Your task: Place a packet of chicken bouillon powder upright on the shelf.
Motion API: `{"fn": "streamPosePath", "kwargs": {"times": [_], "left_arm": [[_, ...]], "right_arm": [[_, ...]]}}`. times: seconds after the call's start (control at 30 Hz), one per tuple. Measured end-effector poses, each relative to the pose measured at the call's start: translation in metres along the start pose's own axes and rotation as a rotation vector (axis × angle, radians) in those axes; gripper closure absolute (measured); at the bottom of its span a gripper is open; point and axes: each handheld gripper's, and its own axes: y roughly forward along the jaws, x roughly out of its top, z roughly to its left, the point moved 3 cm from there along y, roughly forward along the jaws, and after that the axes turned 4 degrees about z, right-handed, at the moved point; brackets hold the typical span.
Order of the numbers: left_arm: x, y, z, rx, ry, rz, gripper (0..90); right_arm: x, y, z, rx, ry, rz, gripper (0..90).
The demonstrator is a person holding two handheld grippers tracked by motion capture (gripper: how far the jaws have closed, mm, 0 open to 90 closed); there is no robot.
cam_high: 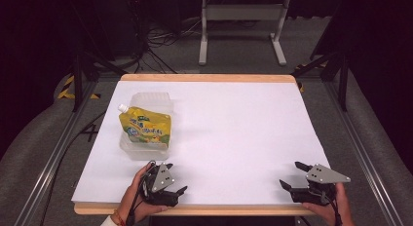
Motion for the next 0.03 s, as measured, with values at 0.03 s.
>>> {"fn": "streamPosePath", "kwargs": {"times": [0.03], "left_arm": [[0.0003,0.0006,-0.0003,-0.005,0.000,0.006,16.2]], "right_arm": [[-0.0005,-0.0002,-0.0001,-0.001,-0.002,0.001,17.5]]}}
